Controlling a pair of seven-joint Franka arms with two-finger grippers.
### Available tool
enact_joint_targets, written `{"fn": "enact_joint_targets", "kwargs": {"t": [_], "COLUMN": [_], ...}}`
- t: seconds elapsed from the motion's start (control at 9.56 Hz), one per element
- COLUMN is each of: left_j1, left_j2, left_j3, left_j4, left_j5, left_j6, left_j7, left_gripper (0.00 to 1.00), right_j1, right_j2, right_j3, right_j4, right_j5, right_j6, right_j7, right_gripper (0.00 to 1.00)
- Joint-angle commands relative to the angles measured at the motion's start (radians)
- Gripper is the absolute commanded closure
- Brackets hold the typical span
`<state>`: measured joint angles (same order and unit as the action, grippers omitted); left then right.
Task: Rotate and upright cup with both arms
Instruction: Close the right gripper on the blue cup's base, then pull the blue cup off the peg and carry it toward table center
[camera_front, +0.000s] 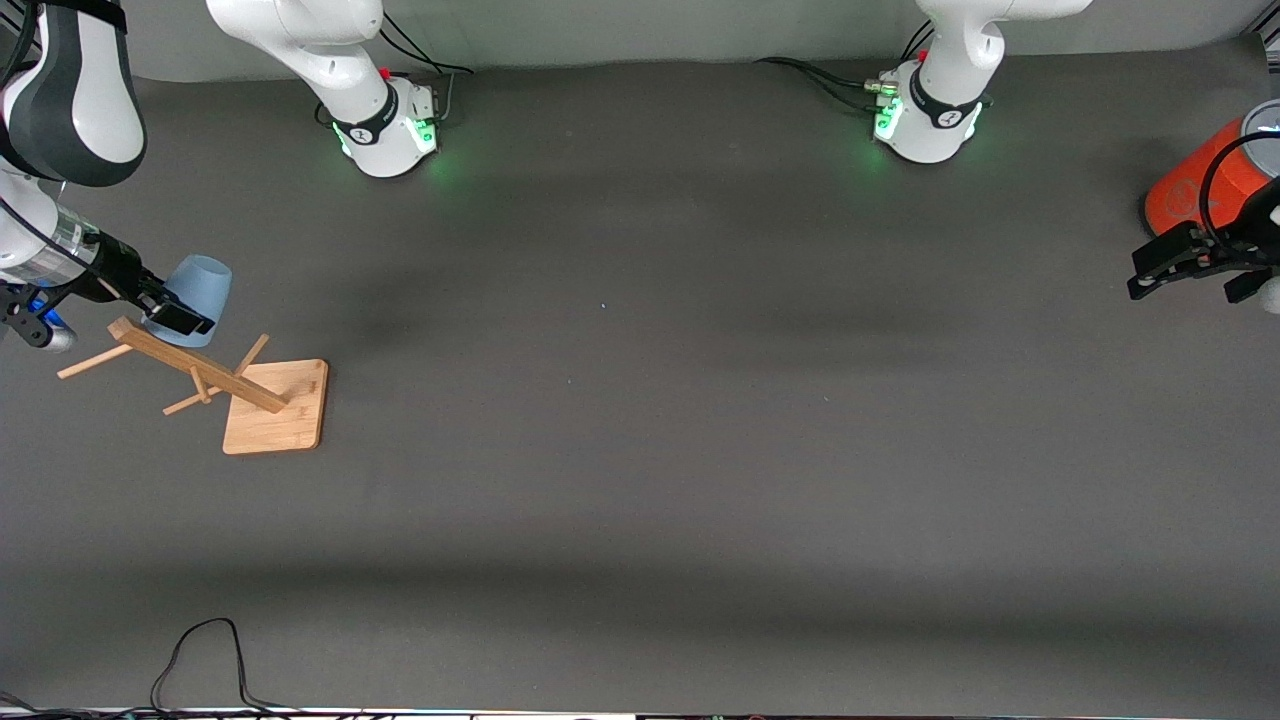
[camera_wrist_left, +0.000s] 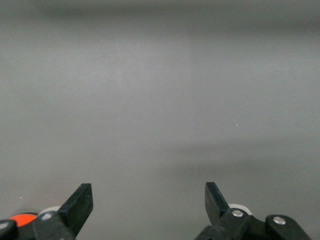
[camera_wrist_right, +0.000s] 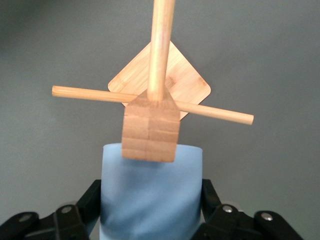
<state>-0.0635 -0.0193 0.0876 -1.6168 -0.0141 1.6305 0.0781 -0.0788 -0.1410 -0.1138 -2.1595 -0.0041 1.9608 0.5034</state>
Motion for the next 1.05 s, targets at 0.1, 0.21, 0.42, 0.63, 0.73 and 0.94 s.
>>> {"fn": "enact_joint_targets", "kwargs": {"t": [0.1, 0.21, 0.42, 0.63, 0.73, 0.94], "left_j1": [0.005, 0.004, 0.014, 0.010, 0.019, 0.014], "left_j2": [0.001, 0.002, 0.002, 0.002, -0.002, -0.001], "left_j3": [-0.002, -0.003, 0.000, -0.008, -0.006, -0.008], "left_j4": [0.008, 0.009, 0.009, 0.015, 0.017, 0.017], "left_j5": [-0.006, -0.007, -0.006, -0.003, -0.006, 0.000], "left_j6": [-0.014, 0.002, 0.000, 0.009, 0.006, 0.038], "left_j7": [0.006, 0.005, 0.017, 0.008, 0.023, 0.020], "left_gripper": [0.00, 0.00, 0.00, 0.00, 0.00, 0.00], "right_j1": [0.008, 0.008, 0.045, 0.077, 0.083, 0.089], "right_j2": [-0.008, -0.017, -0.061, -0.123, -0.161, -0.227], "right_j3": [-0.001, 0.000, 0.000, 0.000, 0.000, 0.003], "right_j4": [0.004, 0.006, 0.010, 0.012, 0.010, 0.010], "right_j5": [0.003, 0.003, 0.003, 0.003, 0.003, 0.010], "right_j6": [0.009, 0.001, -0.037, -0.104, -0.150, -0.236], "right_j7": [0.007, 0.006, 0.015, 0.024, 0.026, 0.073], "right_gripper": [0.50, 0.50, 0.50, 0.50, 0.50, 0.50]}}
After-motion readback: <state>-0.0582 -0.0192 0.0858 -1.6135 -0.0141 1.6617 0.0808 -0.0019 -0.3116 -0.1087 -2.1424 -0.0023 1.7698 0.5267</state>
